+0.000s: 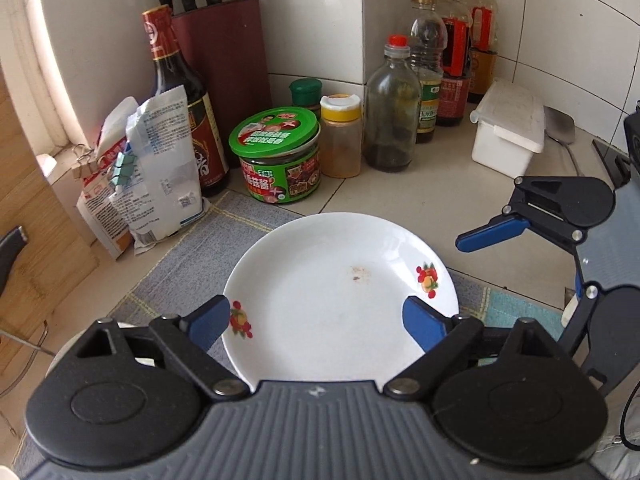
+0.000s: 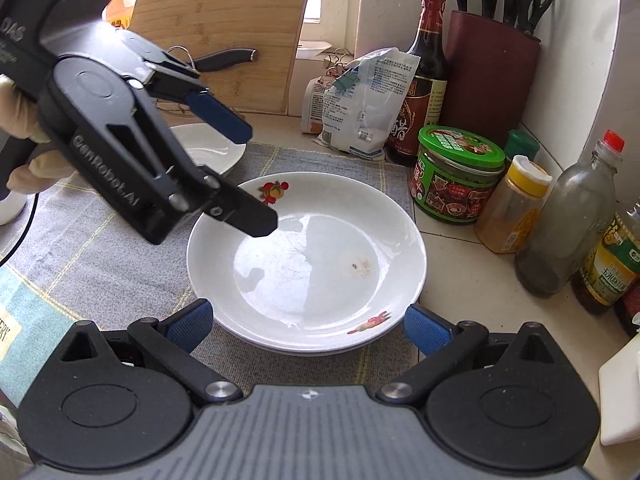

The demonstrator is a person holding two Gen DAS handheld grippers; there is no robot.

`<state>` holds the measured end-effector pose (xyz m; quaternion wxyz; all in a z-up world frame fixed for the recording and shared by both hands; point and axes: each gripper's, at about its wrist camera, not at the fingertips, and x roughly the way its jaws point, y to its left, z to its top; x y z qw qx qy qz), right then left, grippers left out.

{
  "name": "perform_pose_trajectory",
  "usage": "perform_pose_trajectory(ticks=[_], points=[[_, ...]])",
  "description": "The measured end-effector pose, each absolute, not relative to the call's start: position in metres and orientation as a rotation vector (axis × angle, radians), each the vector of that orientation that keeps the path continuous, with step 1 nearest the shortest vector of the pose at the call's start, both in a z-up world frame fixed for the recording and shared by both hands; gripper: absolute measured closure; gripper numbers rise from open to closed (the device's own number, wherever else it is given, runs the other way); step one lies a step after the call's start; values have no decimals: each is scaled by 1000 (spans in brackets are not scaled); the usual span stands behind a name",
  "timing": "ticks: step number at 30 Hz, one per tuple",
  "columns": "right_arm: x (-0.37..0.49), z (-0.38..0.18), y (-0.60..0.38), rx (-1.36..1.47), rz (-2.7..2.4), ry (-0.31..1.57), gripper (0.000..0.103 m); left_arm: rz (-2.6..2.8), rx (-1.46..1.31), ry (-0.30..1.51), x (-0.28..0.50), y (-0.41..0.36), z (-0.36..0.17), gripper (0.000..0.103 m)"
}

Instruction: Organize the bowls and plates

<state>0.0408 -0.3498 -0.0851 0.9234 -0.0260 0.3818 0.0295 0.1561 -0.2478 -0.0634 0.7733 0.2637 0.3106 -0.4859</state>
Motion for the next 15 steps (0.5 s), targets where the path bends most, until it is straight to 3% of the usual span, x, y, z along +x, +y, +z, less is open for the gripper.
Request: perform_pose_trajectory(ticks=[15], points=[[40,-78,-300,-48,62,792,0,-750,474,673,118,-142,-41,7]])
